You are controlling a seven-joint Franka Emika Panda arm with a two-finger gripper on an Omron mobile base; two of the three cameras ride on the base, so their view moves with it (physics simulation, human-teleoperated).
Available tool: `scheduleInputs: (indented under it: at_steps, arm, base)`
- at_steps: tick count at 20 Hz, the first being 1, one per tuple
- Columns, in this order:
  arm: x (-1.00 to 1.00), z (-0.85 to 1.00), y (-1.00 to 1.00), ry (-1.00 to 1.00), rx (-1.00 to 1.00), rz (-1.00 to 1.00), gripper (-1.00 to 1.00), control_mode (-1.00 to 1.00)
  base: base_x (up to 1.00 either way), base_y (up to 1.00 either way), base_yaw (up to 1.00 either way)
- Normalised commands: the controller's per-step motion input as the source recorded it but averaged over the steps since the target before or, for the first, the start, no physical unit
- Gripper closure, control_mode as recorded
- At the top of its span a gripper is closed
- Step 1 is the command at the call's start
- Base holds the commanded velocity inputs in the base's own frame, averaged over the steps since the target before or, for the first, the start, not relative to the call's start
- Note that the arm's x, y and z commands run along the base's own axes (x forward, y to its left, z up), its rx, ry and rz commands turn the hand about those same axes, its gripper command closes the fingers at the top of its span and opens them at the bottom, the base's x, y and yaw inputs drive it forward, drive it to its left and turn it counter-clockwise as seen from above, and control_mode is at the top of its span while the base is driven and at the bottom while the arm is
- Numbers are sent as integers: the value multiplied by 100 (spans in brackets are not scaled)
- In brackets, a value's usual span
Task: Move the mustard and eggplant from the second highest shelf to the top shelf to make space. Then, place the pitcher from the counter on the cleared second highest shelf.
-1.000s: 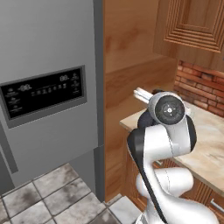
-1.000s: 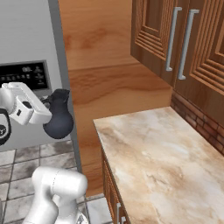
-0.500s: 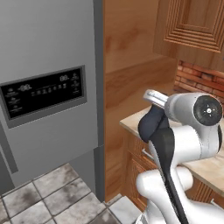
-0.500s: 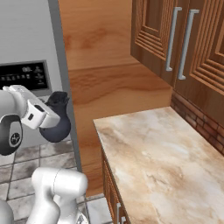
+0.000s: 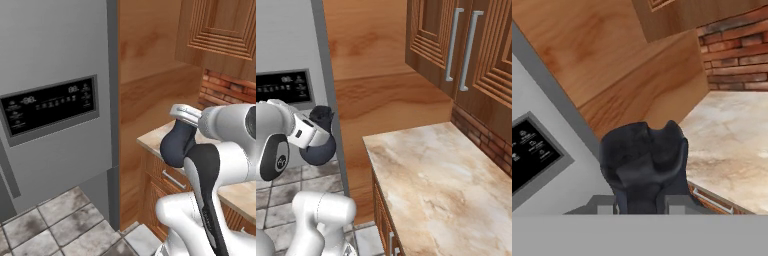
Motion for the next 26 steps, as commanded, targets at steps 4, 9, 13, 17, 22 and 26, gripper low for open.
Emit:
scheduleInputs:
  at_steps: [4, 9, 13, 17, 22, 26]
  arm:
    - [0, 0, 0, 0, 0, 0, 100, -100]
    - [0, 0, 0, 0, 0, 0, 100, -100]
    - [0, 0, 0, 0, 0, 0, 100, 100]
    - [0, 0, 0, 0, 0, 0, 100, 100]
    - [0, 0, 0, 0, 0, 0, 100, 100]
    - [0, 0, 0, 0, 0, 0, 100, 100]
  base:
    - [0, 0, 0]
    - [0, 0, 0]
    - [-3, 0, 3]
    - [-25, 7, 25]
    - [-38, 24, 39]
    - [-29, 37, 44]
